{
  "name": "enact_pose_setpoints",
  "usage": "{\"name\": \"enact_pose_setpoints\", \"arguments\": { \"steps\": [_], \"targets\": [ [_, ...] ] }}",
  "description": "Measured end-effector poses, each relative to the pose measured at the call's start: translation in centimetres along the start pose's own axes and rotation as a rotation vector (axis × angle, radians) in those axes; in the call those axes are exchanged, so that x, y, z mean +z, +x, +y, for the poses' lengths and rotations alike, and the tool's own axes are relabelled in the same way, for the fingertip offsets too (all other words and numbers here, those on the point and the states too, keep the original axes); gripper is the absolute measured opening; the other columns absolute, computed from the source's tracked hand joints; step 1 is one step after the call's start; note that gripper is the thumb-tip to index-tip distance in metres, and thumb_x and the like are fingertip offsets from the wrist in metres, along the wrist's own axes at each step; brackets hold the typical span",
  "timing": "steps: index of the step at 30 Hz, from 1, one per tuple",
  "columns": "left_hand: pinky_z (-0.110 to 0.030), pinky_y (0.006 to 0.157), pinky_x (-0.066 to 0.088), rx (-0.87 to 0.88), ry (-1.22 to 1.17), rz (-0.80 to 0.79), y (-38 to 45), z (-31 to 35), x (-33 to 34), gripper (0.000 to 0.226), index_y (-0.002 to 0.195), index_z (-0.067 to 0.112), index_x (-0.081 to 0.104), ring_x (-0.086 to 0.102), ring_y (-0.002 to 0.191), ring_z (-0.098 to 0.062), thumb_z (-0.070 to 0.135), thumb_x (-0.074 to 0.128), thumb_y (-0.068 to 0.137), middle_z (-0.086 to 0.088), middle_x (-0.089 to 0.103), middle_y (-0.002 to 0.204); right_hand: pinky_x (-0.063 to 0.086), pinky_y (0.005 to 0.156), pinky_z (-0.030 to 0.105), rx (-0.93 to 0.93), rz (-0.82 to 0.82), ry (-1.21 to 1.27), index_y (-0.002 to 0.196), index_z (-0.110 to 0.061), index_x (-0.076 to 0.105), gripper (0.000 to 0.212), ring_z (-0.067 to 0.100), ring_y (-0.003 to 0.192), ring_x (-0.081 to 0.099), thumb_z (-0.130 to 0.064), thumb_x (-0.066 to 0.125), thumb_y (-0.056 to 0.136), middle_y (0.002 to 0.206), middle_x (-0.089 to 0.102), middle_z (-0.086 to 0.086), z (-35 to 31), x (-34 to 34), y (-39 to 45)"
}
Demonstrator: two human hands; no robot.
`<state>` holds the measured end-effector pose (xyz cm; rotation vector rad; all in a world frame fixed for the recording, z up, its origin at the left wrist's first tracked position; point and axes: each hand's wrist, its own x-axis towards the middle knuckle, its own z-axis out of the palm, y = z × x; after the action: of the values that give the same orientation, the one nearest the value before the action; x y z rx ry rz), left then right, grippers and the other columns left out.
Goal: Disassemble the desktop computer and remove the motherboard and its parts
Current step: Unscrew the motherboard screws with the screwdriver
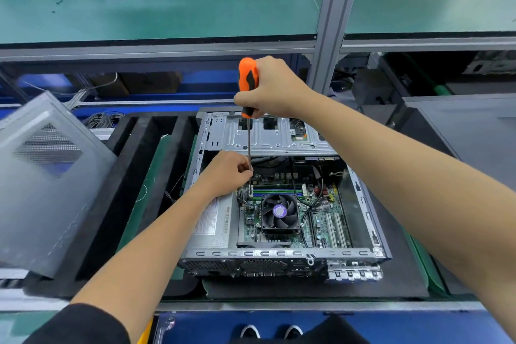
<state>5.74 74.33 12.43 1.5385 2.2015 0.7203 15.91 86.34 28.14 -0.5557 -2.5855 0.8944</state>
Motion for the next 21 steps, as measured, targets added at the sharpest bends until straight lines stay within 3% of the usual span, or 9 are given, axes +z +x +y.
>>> {"name": "enact_pose_setpoints", "arguments": {
  "steps": [3, 10, 14, 21],
  "targets": [
    [-0.026, 0.062, 0.052, 0.016, 0.020, 0.049, -0.2, 0.0, 0.0, 0.013, 0.076, 0.009, 0.074, 0.064, 0.063, -0.014, 0.015, 0.064, 0.083, 0.001, 0.069, 0.067, 0.030, 0.042, 0.014, -0.023, 0.007, 0.024, 0.062, -0.015, 0.039, 0.035, 0.011, 0.045, 0.036, -0.018, 0.069, 0.078, 0.054, 0.038, -0.001, -0.2, 0.0, 0.1],
    [-0.029, 0.058, 0.052, -0.047, 0.046, 0.030, -0.2, 0.3, -0.1, 0.013, 0.067, 0.009, 0.070, 0.062, 0.061, -0.014, 0.013, 0.063, 0.077, 0.002, 0.065, 0.062, 0.043, 0.055, 0.029, -0.025, -0.029, 0.016, 0.068, -0.013, 0.042, 0.031, 0.018, 0.057, 0.048, -0.021, 0.070, 0.080, 0.062, 0.047, 0.005, -0.5, 0.4, 0.1],
    [-0.035, 0.058, 0.052, -0.103, 0.082, -0.031, 0.1, 0.3, 0.0, 0.014, 0.065, 0.008, 0.066, 0.062, 0.063, -0.022, 0.015, 0.060, 0.075, -0.005, 0.065, 0.064, 0.040, 0.052, 0.024, -0.017, -0.022, 0.017, 0.069, -0.013, 0.043, 0.032, 0.016, 0.051, 0.043, -0.022, 0.070, 0.081, 0.059, 0.041, 0.002, 0.1, 1.0, 0.0],
    [-0.032, 0.058, 0.051, -0.124, 0.098, -0.069, 0.3, 0.4, -0.1, 0.010, 0.068, 0.014, 0.068, 0.060, 0.062, -0.016, 0.016, 0.060, 0.075, 0.003, 0.063, 0.063, 0.037, 0.042, 0.013, -0.027, -0.022, 0.039, 0.066, -0.014, 0.044, 0.030, 0.004, 0.041, 0.045, -0.021, 0.070, 0.079, 0.055, 0.046, 0.000, 0.5, 1.4, 0.0]
  ]
}}
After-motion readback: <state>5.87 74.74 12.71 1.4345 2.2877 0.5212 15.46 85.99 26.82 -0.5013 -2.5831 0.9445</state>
